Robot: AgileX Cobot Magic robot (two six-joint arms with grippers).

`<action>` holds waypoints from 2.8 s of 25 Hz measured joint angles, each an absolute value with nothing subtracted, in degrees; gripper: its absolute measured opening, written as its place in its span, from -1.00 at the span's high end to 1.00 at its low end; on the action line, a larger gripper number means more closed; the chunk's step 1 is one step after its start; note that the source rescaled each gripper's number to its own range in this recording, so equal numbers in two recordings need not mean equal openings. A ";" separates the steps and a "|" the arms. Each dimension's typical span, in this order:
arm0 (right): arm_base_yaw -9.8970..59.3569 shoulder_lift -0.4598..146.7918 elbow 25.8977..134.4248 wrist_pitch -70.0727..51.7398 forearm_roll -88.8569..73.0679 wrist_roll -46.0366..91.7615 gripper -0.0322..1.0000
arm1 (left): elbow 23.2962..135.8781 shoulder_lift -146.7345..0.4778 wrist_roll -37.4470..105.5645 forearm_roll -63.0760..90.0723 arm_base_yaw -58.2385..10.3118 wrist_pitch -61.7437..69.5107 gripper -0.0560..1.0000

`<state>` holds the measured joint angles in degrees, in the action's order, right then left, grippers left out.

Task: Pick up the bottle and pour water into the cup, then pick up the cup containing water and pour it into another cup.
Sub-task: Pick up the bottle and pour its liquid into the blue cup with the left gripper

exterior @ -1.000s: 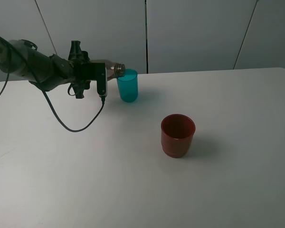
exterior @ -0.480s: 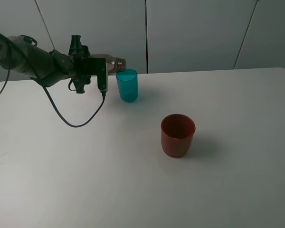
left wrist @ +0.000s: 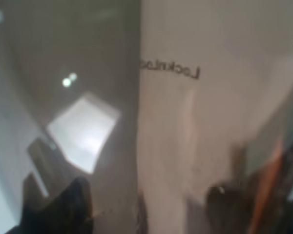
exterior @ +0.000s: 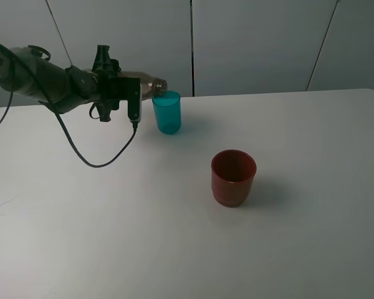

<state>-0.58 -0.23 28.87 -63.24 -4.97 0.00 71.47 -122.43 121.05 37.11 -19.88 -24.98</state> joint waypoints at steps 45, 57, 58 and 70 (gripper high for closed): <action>-0.58 -0.23 28.87 -63.24 -4.97 0.39 -0.89 | 71.47 -122.43 121.05 33.07 -19.88 -27.49 0.88; -0.58 -0.23 28.87 -63.24 -4.97 0.39 -0.89 | 71.61 -121.88 121.05 30.67 -19.88 -24.78 0.88; -0.58 -0.23 28.87 -63.24 -4.97 0.39 -0.89 | 71.60 -121.78 121.05 30.54 -19.88 -24.56 0.88; -0.58 -0.23 28.87 -63.24 -4.97 0.00 -0.89 | 71.60 -119.50 121.05 29.61 -19.65 -21.01 0.88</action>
